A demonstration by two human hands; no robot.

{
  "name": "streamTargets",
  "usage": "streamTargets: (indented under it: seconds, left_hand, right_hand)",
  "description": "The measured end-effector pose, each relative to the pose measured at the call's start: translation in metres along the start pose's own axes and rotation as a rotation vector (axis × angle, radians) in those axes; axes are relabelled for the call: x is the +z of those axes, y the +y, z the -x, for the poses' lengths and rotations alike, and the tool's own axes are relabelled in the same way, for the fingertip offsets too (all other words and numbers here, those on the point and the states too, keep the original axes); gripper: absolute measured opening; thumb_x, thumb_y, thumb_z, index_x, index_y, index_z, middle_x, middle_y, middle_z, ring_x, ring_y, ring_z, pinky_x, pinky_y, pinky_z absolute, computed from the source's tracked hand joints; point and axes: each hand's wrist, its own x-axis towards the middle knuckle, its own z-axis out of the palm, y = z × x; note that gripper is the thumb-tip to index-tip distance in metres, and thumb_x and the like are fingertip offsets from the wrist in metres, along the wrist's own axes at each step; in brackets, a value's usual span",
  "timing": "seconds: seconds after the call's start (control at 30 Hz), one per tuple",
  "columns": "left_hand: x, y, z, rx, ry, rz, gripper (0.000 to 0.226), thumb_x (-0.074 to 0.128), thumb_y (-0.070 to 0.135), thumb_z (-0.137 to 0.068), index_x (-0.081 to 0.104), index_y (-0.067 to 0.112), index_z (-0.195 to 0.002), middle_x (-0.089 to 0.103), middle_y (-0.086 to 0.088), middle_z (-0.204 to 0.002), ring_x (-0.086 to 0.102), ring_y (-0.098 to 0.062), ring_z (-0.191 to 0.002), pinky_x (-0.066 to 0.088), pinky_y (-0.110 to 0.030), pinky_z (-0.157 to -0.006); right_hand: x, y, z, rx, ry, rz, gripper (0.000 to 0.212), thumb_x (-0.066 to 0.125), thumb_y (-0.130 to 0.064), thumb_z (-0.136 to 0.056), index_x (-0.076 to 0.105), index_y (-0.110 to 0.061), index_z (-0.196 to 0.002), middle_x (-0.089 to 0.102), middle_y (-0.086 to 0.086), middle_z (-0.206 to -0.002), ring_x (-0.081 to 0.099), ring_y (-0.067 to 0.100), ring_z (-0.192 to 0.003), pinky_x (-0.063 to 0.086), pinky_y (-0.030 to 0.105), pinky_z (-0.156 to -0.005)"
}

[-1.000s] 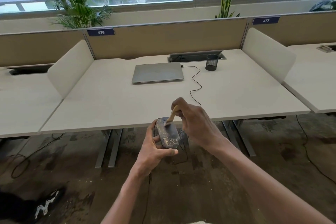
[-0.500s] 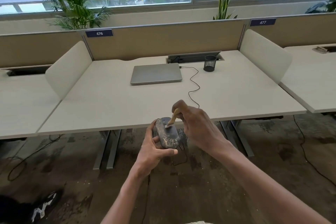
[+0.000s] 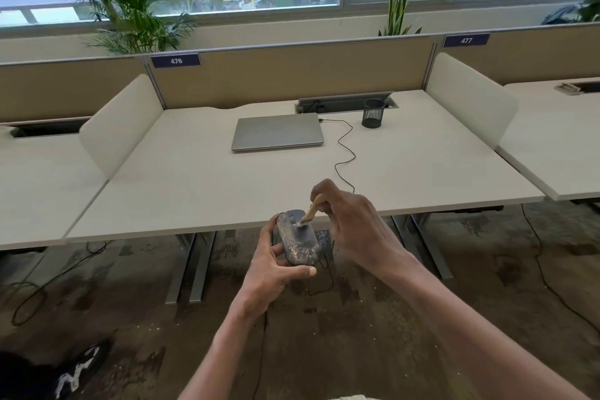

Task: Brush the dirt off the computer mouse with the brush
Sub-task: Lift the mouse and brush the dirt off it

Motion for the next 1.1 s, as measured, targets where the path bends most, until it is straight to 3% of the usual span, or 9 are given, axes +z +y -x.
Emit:
streamTargets:
  seconds: [0.07,0.2,0.4,0.53,0.63,0.7,0.83,0.93,1.1]
  left_hand:
    - [-0.001,-0.001,0.001,-0.001,0.006,-0.001,0.126,0.104,0.021,-0.049,0.029,0.062,-0.142,0.062,-0.015,-0.138,0.073,-0.026,-0.115,0.057,-0.051,-0.103]
    - [0.000,-0.004,0.004,-0.007,0.006,-0.014,0.129,0.104,0.025,-0.048,0.027,0.059,-0.146,0.062,-0.015,-0.139,0.073,-0.026,-0.115,0.056,-0.050,-0.104]
    - [0.006,0.003,0.007,0.006,-0.024,0.001,0.127,0.100,0.014,-0.056,0.025,0.051,-0.151,0.062,-0.013,-0.136,0.074,-0.022,-0.112,0.061,-0.033,-0.092]
    - [0.006,0.004,0.010,0.010,-0.041,0.038,0.126,0.096,-0.002,-0.063,0.023,0.044,-0.155,0.066,-0.016,-0.132,0.076,-0.026,-0.108,0.062,-0.034,-0.089]
    - [0.005,0.000,0.012,0.004,-0.034,0.026,0.125,0.097,0.001,-0.062,0.025,0.044,-0.154,0.065,-0.015,-0.134,0.075,-0.024,-0.111,0.061,-0.031,-0.087]
    - [0.007,0.000,0.013,-0.008,-0.031,0.026,0.125,0.097,0.000,-0.062,0.024,0.042,-0.155,0.064,-0.015,-0.134,0.075,-0.023,-0.110,0.062,-0.030,-0.086]
    - [0.011,0.004,0.013,-0.006,-0.054,0.055,0.123,0.095,-0.003,-0.063,0.025,0.043,-0.153,0.068,-0.014,-0.130,0.075,-0.028,-0.110,0.062,-0.041,-0.092]
    - [0.012,0.006,0.012,-0.001,-0.056,0.066,0.121,0.096,-0.001,-0.061,0.028,0.049,-0.148,0.069,-0.014,-0.129,0.075,-0.030,-0.111,0.060,-0.048,-0.096]
    - [0.013,0.009,0.017,-0.010,-0.043,0.054,0.120,0.090,-0.010,-0.067,0.024,0.043,-0.151,0.070,-0.009,-0.123,0.077,-0.025,-0.105,0.062,-0.033,-0.085]
  right_hand:
    - [0.001,-0.002,0.008,0.006,-0.033,0.004,0.034,0.056,0.008,-0.092,0.044,-0.016,-0.113,0.054,-0.005,-0.078,0.047,0.011,-0.059,0.038,0.017,-0.051]
    - [-0.003,0.000,0.015,0.022,-0.042,-0.034,0.033,0.053,0.006,-0.094,0.042,-0.021,-0.111,0.060,0.003,-0.078,0.058,0.021,-0.063,0.050,0.034,-0.054]
    - [-0.005,0.005,-0.006,0.007,0.103,-0.059,0.026,0.059,0.003,-0.094,0.048,-0.011,-0.114,0.068,0.002,-0.087,0.068,0.019,-0.073,0.057,0.028,-0.062]
    - [-0.003,0.003,0.001,0.017,0.032,-0.051,0.038,0.057,0.008,-0.092,0.042,-0.020,-0.112,0.067,0.002,-0.086,0.066,0.017,-0.074,0.057,0.027,-0.064]
    - [-0.006,0.005,0.008,0.028,-0.020,-0.041,0.037,0.054,0.009,-0.091,0.043,-0.021,-0.111,0.064,0.002,-0.083,0.065,0.019,-0.071,0.057,0.035,-0.061]
    - [-0.010,0.007,0.005,0.036,0.010,-0.066,0.035,0.055,0.009,-0.091,0.045,-0.018,-0.112,0.067,0.004,-0.087,0.069,0.019,-0.077,0.060,0.032,-0.066]
    - [-0.013,0.009,-0.008,0.015,0.121,-0.053,0.028,0.060,0.007,-0.092,0.051,-0.010,-0.112,0.071,0.004,-0.089,0.071,0.019,-0.078,0.060,0.029,-0.066]
    - [-0.011,0.011,-0.010,0.035,0.094,-0.046,0.030,0.059,0.007,-0.092,0.050,-0.013,-0.112,0.070,0.003,-0.090,0.070,0.017,-0.080,0.060,0.032,-0.068]
    - [-0.015,0.013,-0.009,0.050,0.025,-0.061,0.034,0.052,0.012,-0.091,0.048,-0.016,-0.110,0.066,0.003,-0.087,0.068,0.020,-0.079,0.060,0.036,-0.070]
